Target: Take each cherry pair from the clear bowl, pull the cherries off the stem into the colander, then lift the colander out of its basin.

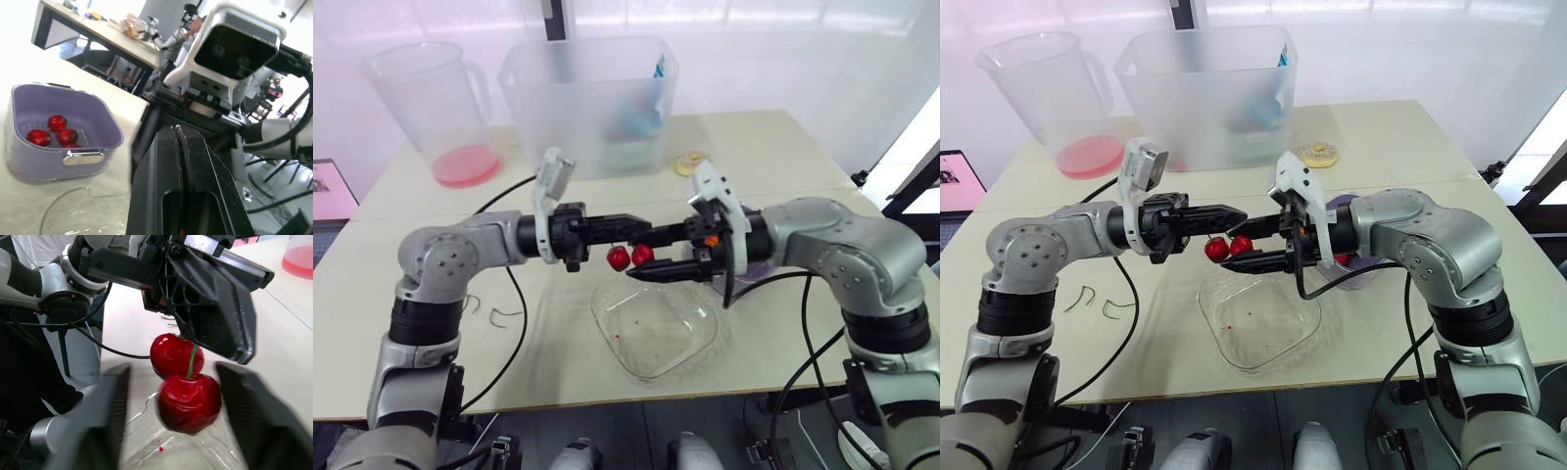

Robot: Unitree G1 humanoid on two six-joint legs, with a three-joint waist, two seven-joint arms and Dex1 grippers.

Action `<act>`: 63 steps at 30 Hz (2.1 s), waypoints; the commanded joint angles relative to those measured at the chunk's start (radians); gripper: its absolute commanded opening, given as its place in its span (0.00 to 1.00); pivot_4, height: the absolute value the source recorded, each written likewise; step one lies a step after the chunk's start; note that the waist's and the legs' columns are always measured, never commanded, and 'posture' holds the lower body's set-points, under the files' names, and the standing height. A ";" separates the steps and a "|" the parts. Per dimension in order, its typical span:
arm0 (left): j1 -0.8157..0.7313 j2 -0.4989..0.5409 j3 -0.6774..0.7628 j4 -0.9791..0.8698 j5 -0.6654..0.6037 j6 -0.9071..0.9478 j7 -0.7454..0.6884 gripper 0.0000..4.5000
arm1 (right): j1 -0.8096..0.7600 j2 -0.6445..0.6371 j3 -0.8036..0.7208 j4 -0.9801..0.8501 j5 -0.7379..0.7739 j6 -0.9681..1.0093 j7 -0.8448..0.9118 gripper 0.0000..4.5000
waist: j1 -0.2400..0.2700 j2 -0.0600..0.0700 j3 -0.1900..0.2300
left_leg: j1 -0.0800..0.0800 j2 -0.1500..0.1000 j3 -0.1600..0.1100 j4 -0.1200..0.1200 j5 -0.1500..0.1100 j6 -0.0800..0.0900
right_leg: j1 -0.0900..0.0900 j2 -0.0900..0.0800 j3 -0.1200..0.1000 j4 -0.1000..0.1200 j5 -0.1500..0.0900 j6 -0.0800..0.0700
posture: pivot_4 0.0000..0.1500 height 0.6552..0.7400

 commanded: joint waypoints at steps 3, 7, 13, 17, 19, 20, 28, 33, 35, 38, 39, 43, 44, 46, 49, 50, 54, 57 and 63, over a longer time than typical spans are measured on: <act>-0.011 -0.012 0.036 -0.040 -0.024 0.000 0.027 0.00 | 0.003 -0.012 -0.007 -0.026 -0.002 -0.025 -0.011 0.60 | 0.001 0.000 0.000 | 0.000 0.000 0.000 0.000 0.000 0.000 | 0.000 0.000 0.000 0.000 0.000 0.000 | 1.00 1.00; -0.014 -0.025 0.028 -0.036 -0.007 -0.008 0.033 0.00 | 0.006 -0.015 -0.007 -0.013 -0.008 -0.042 -0.012 0.55 | 0.000 0.000 0.000 | 0.000 0.000 0.000 0.000 0.000 0.000 | 0.000 0.000 0.000 0.000 0.000 0.000 | 1.00 1.00; -0.010 -0.027 0.030 -0.042 -0.006 -0.006 0.037 0.00 | 0.002 -0.015 -0.018 -0.001 -0.005 -0.057 -0.015 0.35 | 0.000 0.000 0.000 | 0.000 0.000 0.000 0.000 0.000 0.000 | 0.000 0.000 0.000 0.000 0.000 0.000 | 1.00 1.00; -0.006 -0.025 0.034 -0.042 -0.006 -0.008 0.038 0.00 | 0.006 -0.027 -0.016 -0.002 -0.004 -0.055 -0.007 0.35 | 0.000 0.000 0.000 | 0.000 0.000 0.000 0.000 0.000 0.000 | 0.000 0.000 0.000 0.000 0.000 0.000 | 1.00 1.00; -0.006 -0.023 0.035 -0.041 -0.004 -0.010 0.036 0.00 | 0.020 -0.047 -0.003 -0.007 -0.010 -0.053 0.008 0.35 | 0.001 0.000 0.000 | 0.000 0.000 0.000 0.000 0.000 0.000 | 0.000 0.000 0.000 0.000 0.000 0.000 | 1.00 1.00; -0.006 -0.023 0.035 -0.040 -0.004 -0.011 0.035 0.00 | 0.033 -0.063 0.009 -0.012 -0.015 -0.050 0.020 0.35 | 0.002 0.000 0.000 | 0.000 0.000 0.000 0.000 0.000 0.000 | 0.000 0.000 0.000 0.000 0.000 0.000 | 1.00 1.00; -0.006 -0.026 0.030 -0.036 0.008 -0.024 0.026 0.00 | 0.076 -0.084 0.035 0.004 -0.034 -0.069 0.031 0.35 | -0.001 0.000 0.000 | 0.000 0.000 0.001 0.000 0.000 0.000 | 0.000 0.000 0.000 0.000 0.000 0.000 | 1.00 1.00; 0.000 -0.025 0.035 -0.035 0.015 -0.032 0.020 0.00 | 0.092 -0.134 0.033 0.027 -0.072 -0.090 0.047 0.35 | 0.004 0.000 0.000 | 0.000 0.000 0.000 0.000 0.000 0.000 | 0.000 0.000 0.000 0.000 0.000 0.000 | 1.00 1.00; 0.003 -0.022 0.039 -0.036 0.014 -0.033 0.020 0.00 | 0.086 -0.170 0.003 0.068 -0.098 -0.116 0.052 0.35 | 0.007 0.000 0.000 | 0.000 -0.001 0.000 0.000 0.000 0.000 | 0.000 0.000 0.000 0.000 0.000 0.000 | 1.00 1.00; 0.014 -0.020 0.048 -0.041 0.016 -0.038 0.023 0.00 | 0.046 -0.250 -0.038 0.198 -0.192 -0.194 0.039 0.35 | 0.007 0.000 0.000 | 0.000 -0.001 0.000 0.001 0.000 0.000 | 0.001 0.000 0.000 0.000 0.000 0.000 | 1.00 1.00; 0.019 -0.019 0.050 -0.044 0.015 -0.040 0.024 0.00 | 0.031 -0.276 -0.045 0.251 -0.226 -0.219 0.032 0.35 | 0.006 0.000 0.000 | 0.000 -0.001 0.000 0.000 0.000 0.000 | 0.001 0.000 0.000 0.000 0.000 0.000 | 1.00 1.00; 0.034 -0.020 0.054 -0.050 0.016 -0.050 0.028 0.00 | 0.014 -0.354 -0.022 0.418 -0.353 -0.316 0.036 0.35 | 0.004 0.000 0.000 | 0.000 0.000 0.001 0.000 0.000 0.000 | 0.000 0.000 0.000 -0.001 0.000 0.000 | 1.00 1.00; 0.038 -0.020 0.052 -0.052 0.019 -0.054 0.028 0.00 | 0.020 -0.366 -0.007 0.457 -0.388 -0.344 0.038 0.35 | 0.004 0.000 0.000 | 0.000 0.000 0.001 0.000 0.000 0.000 | 0.000 0.000 0.000 -0.001 0.000 0.000 | 1.00 1.00; 0.042 -0.025 0.052 -0.054 0.022 -0.060 0.032 0.00 | 0.042 -0.374 0.013 0.523 -0.442 -0.393 0.043 0.35 | 0.001 0.000 0.000 | 0.000 0.000 0.002 0.000 0.000 0.000 | 0.000 0.000 0.000 -0.001 0.000 0.000 | 1.00 1.00; 0.045 -0.031 0.049 -0.056 0.026 -0.067 0.036 0.00 | 0.076 -0.372 0.034 0.567 -0.498 -0.444 0.056 0.35 | 0.001 0.000 0.000 | 0.000 0.000 0.003 0.000 0.000 0.000 | 0.000 0.000 0.000 -0.001 0.000 0.000 | 1.00 1.00; 0.047 -0.033 0.048 -0.056 0.028 -0.071 0.037 0.00 | 0.085 -0.365 0.031 0.571 -0.501 -0.443 0.058 0.35 | 0.000 0.000 0.000 | 0.000 0.000 0.004 0.000 0.000 0.000 | 0.000 0.000 0.000 -0.001 0.000 0.000 | 1.00 1.00; 0.049 -0.040 0.053 -0.055 0.036 -0.079 0.047 0.00 | 0.090 -0.347 0.015 0.574 -0.514 -0.437 0.056 0.41 | -0.001 0.000 0.000 | 0.000 0.000 0.005 0.000 0.000 0.000 | 0.000 0.000 0.000 -0.001 0.000 0.000 | 1.00 1.00; 0.047 -0.044 0.056 -0.052 0.037 -0.080 0.052 0.00 | 0.079 -0.354 0.006 0.561 -0.519 -0.427 0.066 0.63 | 0.000 0.000 0.000 | 0.000 0.000 0.004 0.000 0.000 0.000 | 0.000 0.000 0.000 -0.001 0.000 0.000 | 1.00 1.00; 0.020 -0.065 0.073 -0.037 0.021 -0.080 0.076 0.00 | 0.037 -0.367 -0.048 0.479 -0.468 -0.359 0.095 1.00 | 0.002 0.000 0.000 | 0.000 0.000 0.004 0.000 0.000 0.000 | 0.000 0.000 0.000 -0.001 0.000 0.000 | 1.00 1.00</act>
